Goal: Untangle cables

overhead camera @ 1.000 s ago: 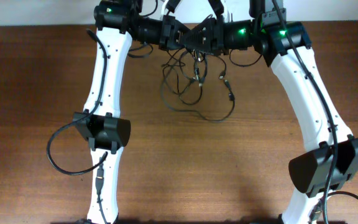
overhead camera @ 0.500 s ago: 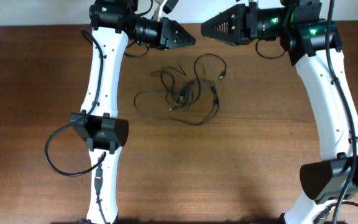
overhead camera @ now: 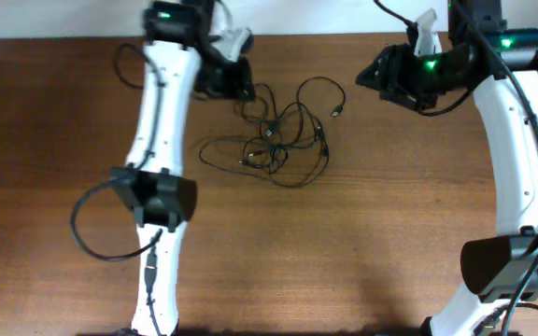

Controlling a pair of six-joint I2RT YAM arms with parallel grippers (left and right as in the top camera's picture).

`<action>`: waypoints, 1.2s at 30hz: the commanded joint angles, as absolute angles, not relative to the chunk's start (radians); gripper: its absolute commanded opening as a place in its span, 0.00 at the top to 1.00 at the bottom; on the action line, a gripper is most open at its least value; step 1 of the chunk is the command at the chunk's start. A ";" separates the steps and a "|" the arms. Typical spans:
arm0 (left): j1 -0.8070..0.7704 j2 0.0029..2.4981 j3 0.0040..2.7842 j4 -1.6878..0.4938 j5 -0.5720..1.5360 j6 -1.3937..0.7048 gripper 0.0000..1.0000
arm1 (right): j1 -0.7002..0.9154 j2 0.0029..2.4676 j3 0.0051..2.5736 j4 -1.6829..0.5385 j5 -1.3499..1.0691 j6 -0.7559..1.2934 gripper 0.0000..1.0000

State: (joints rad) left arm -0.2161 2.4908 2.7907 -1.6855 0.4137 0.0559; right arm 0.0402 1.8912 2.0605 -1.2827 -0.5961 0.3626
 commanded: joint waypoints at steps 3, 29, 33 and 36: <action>-0.358 2.485 2.583 -1.688 0.300 0.260 0.83 | 0.039 1.876 2.062 -1.307 -0.514 0.327 0.34; -0.463 2.487 2.122 -1.274 0.163 0.169 0.88 | 0.039 1.876 2.062 -1.332 -0.511 0.291 0.29; -0.464 2.487 2.115 -1.272 0.168 0.120 0.89 | 0.039 1.876 2.062 -1.333 -0.511 0.291 0.29; -0.484 2.487 2.048 -1.236 0.167 0.120 0.89 | 0.039 1.876 2.062 -1.332 -0.511 0.291 0.29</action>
State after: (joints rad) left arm -0.4603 2.4676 2.1201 -1.2533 0.1677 0.1329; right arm 0.0399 1.8912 2.0605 -1.3319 -0.5198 0.3061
